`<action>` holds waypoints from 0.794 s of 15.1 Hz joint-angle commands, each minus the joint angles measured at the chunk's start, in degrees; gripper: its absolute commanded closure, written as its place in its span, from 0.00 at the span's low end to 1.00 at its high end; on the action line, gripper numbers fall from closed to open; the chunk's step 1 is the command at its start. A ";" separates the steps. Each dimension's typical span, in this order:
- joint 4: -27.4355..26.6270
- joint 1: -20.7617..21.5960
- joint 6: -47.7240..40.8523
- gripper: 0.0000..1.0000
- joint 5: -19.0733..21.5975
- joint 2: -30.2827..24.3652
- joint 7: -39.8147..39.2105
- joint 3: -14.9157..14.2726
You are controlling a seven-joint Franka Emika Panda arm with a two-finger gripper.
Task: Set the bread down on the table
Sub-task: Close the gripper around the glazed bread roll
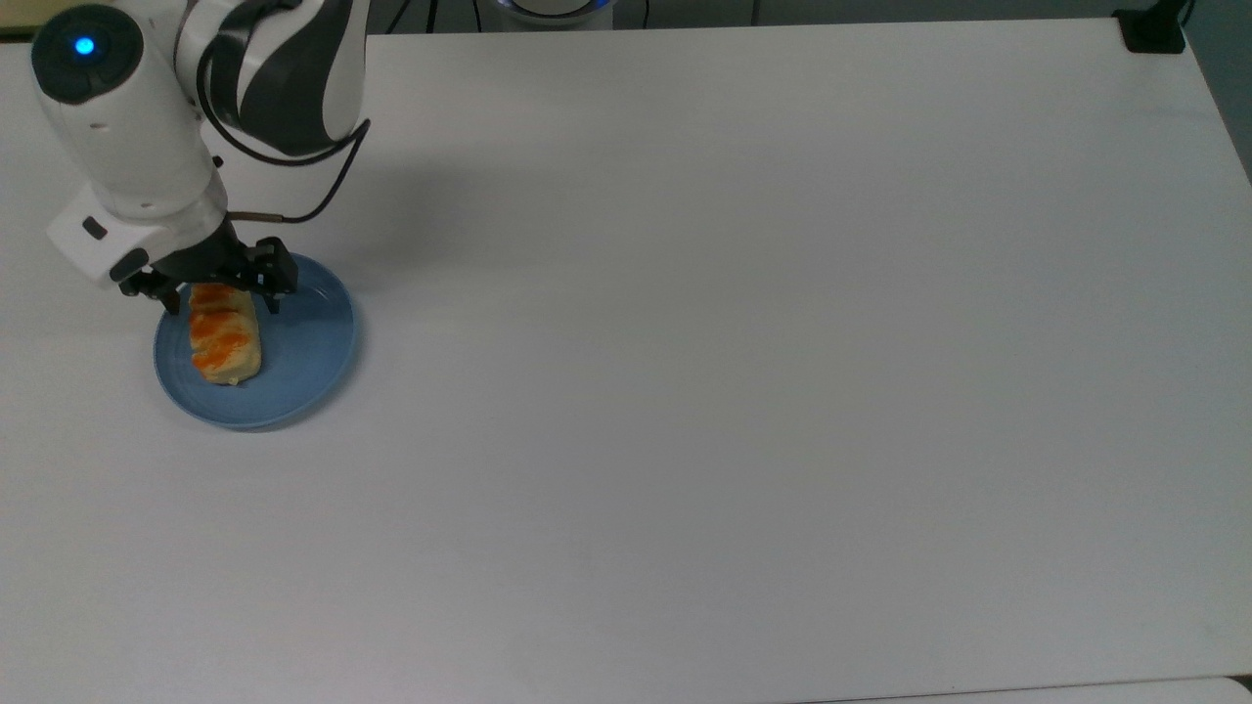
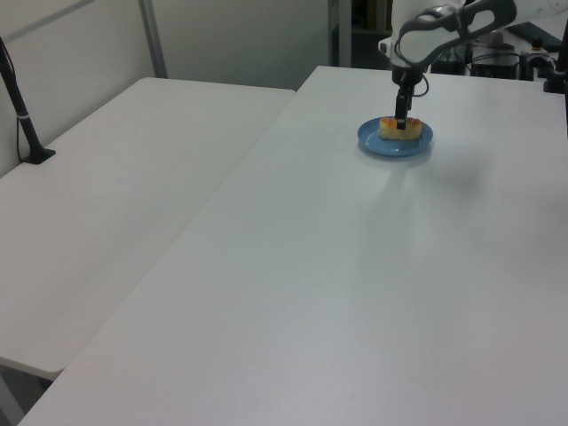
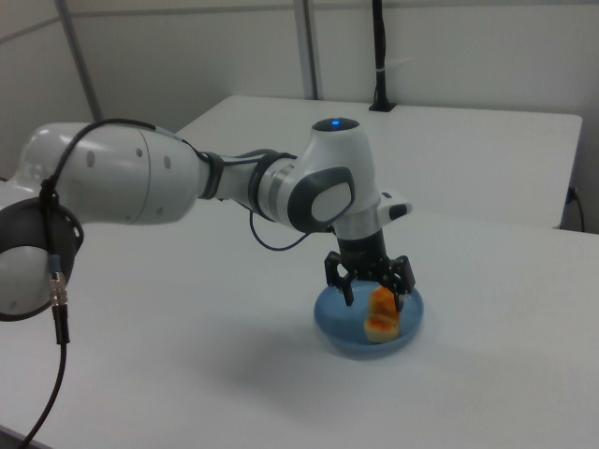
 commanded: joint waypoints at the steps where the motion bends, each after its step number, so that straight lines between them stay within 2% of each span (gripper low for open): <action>1: 2.37 -0.16 0.86 0.02 -0.02 2.17 -1.55 -0.04; 4: 3.25 -0.87 0.86 0.02 0.07 2.61 -2.34 0.04; 5: 3.17 -0.87 0.86 0.05 -0.02 2.70 -2.43 0.05; 8: 3.08 -0.78 0.86 0.36 -0.02 3.84 -2.43 0.31; 10: 2.82 -0.69 0.86 0.46 0.06 3.84 -2.43 0.48; 12: 2.82 -0.69 0.77 0.65 0.15 3.84 -2.43 0.66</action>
